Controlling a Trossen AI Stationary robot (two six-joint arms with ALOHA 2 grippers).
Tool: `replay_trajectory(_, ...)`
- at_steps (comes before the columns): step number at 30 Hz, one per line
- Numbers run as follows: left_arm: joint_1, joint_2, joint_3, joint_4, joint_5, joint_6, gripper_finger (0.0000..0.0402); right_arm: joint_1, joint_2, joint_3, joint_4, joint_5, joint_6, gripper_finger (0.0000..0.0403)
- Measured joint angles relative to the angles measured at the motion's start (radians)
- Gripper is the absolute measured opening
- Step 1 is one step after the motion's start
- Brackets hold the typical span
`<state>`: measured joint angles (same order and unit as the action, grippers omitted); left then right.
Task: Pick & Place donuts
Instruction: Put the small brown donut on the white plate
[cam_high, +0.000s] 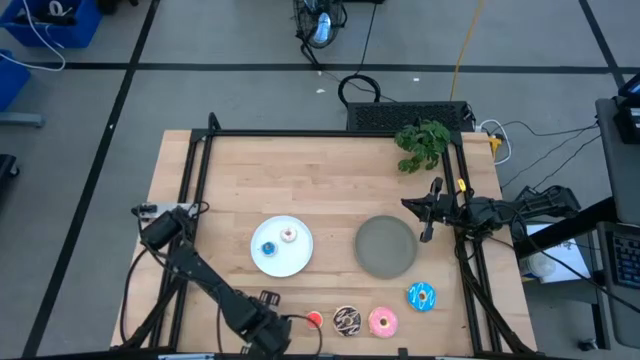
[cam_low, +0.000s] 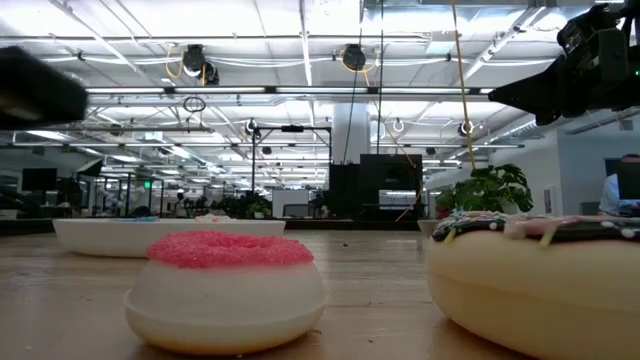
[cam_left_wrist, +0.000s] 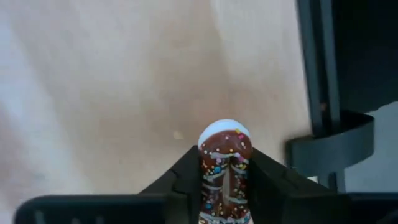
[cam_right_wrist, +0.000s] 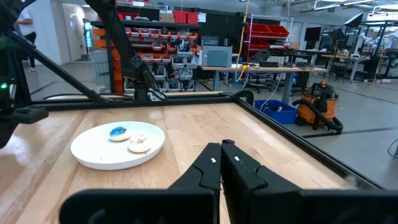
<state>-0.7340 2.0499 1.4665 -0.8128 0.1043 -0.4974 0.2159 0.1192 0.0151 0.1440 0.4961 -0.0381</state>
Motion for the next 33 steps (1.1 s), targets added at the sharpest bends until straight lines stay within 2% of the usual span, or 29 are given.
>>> replay_trajectory(7,0.105,-0.106,0.004,-0.091,-0.033,0.151,0.0063,0.0,0.0,0.0,0.001,0.0,0.0,0.0)
replay_trajectory(14,0.254,-0.204,0.005,-0.188,-0.183,0.283,0.0057,0.0,0.0,0.0,0.001,0.0,-0.002,0.0)
replay_trajectory(19,0.367,-0.205,-0.014,-0.211,-0.184,0.378,0.0058,0.0,0.0,0.0,0.001,0.0,-0.011,0.0)
replay_trajectory(22,0.419,-0.204,-0.078,-0.142,-0.18,0.42,0.0058,0.0,0.0,0.0,0.001,0.0,-0.01,0.0)
replay_trajectory(25,0.452,-0.204,-0.145,-0.089,-0.134,0.479,0.0058,0.0,0.0,0.0,0.001,0.0,-0.009,0.0)
replay_trajectory(29,0.472,-0.203,-0.24,-0.013,-0.096,0.505,0.0076,0.0,0.0,0.0,0.001,0.0,-0.022,0.0)
replay_trajectory(33,0.485,-0.204,-0.263,0.02,-0.115,0.496,0.0128,0.0,0.0,0.0,0.002,0.0,-0.028,0.0)
